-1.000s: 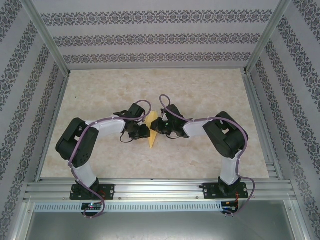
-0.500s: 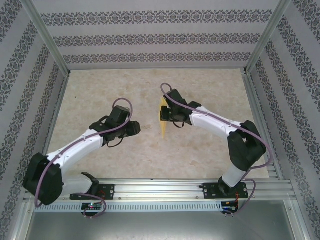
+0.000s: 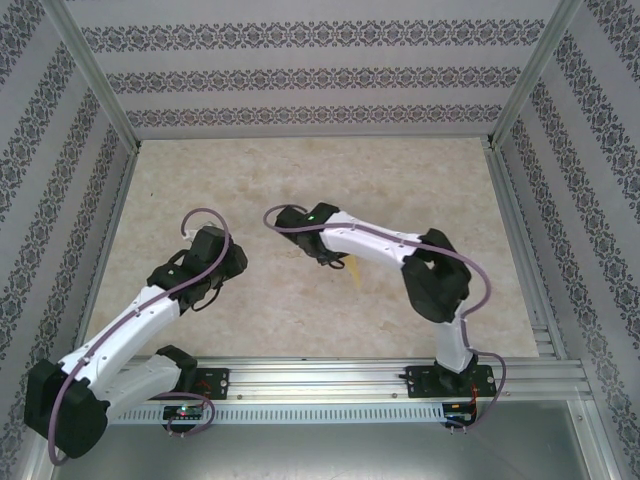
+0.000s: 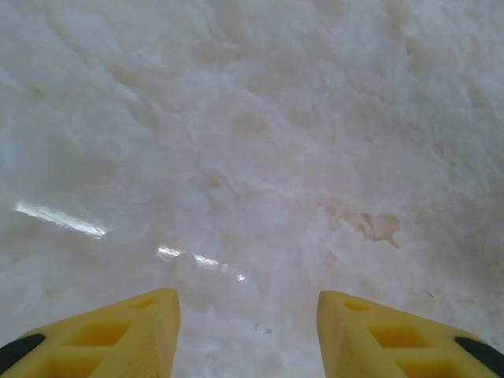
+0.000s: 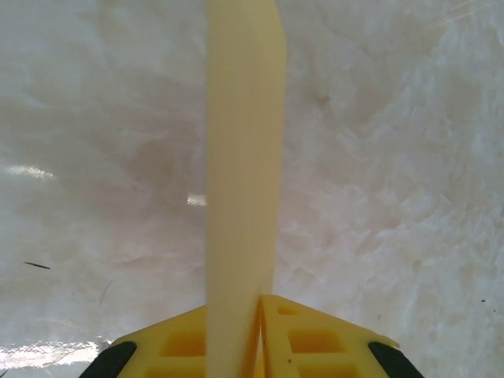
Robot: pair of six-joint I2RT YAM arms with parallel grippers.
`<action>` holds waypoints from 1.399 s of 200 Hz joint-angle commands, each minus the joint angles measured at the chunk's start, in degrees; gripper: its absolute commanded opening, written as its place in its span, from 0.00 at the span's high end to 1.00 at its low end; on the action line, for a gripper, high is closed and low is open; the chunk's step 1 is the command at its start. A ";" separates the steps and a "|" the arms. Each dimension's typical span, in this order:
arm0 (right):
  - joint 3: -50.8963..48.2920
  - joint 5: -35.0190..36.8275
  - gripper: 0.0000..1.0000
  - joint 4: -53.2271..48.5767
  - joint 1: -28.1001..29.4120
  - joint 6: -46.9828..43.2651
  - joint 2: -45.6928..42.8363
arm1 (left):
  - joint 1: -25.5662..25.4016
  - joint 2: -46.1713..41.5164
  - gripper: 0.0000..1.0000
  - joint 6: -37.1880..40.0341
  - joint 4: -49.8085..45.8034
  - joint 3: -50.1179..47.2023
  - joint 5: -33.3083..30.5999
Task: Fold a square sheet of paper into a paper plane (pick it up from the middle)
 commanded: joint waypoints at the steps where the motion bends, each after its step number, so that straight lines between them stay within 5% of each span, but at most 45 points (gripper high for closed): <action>1: 4.57 1.98 0.85 -3.70 1.91 2.98 4.79 | 1.02 -3.15 0.49 -2.33 -3.10 -0.85 -4.04; 45: 11.08 -1.66 0.83 -3.57 4.67 4.81 12.16 | 1.47 -7.08 0.46 -3.06 -4.14 -2.22 -5.04; 103: 12.13 -13.11 0.65 3.79 6.94 2.90 13.96 | 1.85 -6.97 0.45 -2.89 -3.71 -2.36 -4.27; 151: 4.26 -22.35 0.35 16.06 7.32 0.13 3.21 | 1.95 -5.85 0.44 -2.11 -2.48 -2.20 -2.55; 190: -5.08 -26.82 0.25 26.05 6.29 -0.56 -8.30 | 2.00 -3.35 0.43 -1.15 -1.19 -1.87 0.01; 208: -11.39 -26.94 0.26 30.13 4.65 0.97 -14.03 | 2.05 -1.63 0.43 -0.49 -0.14 -1.61 2.20; 232: -24.59 -35.82 0.46 41.48 -0.59 4.42 -21.47 | 2.01 1.11 0.43 0.95 2.70 -1.77 7.50; 249: -33.12 -43.27 0.68 49.67 -4.72 7.36 -24.66 | 2.01 3.85 0.42 1.31 5.95 -2.33 13.21; 280: -40.84 -53.40 0.83 59.89 -8.94 10.66 -24.59 | 1.83 9.41 0.42 1.34 11.07 -2.89 22.06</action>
